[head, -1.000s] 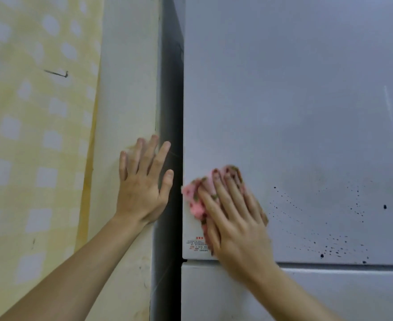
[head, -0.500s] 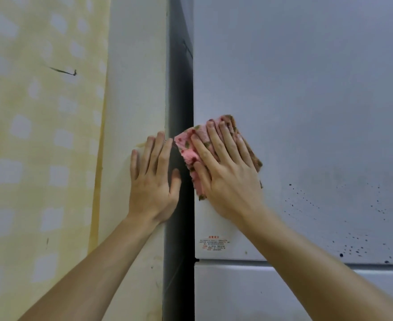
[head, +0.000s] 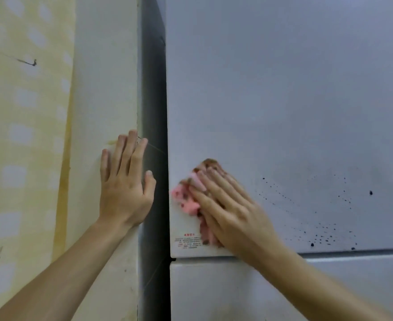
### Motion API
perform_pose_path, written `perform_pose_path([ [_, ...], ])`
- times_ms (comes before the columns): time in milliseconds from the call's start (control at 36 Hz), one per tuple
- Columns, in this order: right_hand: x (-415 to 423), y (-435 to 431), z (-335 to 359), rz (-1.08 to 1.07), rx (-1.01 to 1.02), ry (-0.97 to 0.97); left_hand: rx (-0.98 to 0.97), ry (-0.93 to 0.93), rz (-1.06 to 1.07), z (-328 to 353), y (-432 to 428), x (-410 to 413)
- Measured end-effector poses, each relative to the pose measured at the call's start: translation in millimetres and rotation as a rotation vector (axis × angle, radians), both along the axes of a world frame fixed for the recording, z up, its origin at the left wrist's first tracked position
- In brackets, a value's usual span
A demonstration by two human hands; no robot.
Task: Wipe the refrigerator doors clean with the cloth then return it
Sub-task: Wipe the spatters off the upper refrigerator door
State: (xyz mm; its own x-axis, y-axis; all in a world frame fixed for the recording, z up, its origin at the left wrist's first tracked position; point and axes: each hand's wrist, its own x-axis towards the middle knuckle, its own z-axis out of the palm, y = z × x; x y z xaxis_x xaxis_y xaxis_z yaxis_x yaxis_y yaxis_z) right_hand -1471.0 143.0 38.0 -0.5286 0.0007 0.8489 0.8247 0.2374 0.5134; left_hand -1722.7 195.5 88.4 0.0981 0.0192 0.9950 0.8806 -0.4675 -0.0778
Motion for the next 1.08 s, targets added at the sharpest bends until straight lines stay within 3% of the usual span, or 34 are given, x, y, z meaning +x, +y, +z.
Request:
perform_pose_path([
  [139,7,-1,70,-0.053,0.038,0.287,0.013,-0.021,-0.005,-1,0,1],
  [278,-8,0,53,-0.122,-0.004,0.407,0.001,-0.022,-0.019,-2,-4,0],
  [500,9,-10,-52,-0.118,-0.043,0.226,-0.002,-0.032,-0.055,-14,-12,11],
  [611,31,-14,-58,-0.157,-0.063,0.13,-0.008,0.001,-0.055,-18,-23,28],
  [833,12,-6,57,-0.163,-0.007,0.471,-0.012,0.022,0.048,-16,-24,68],
  [1083,20,-6,-24,-0.163,-0.003,0.416,0.035,0.028,0.054,-24,-24,76],
])
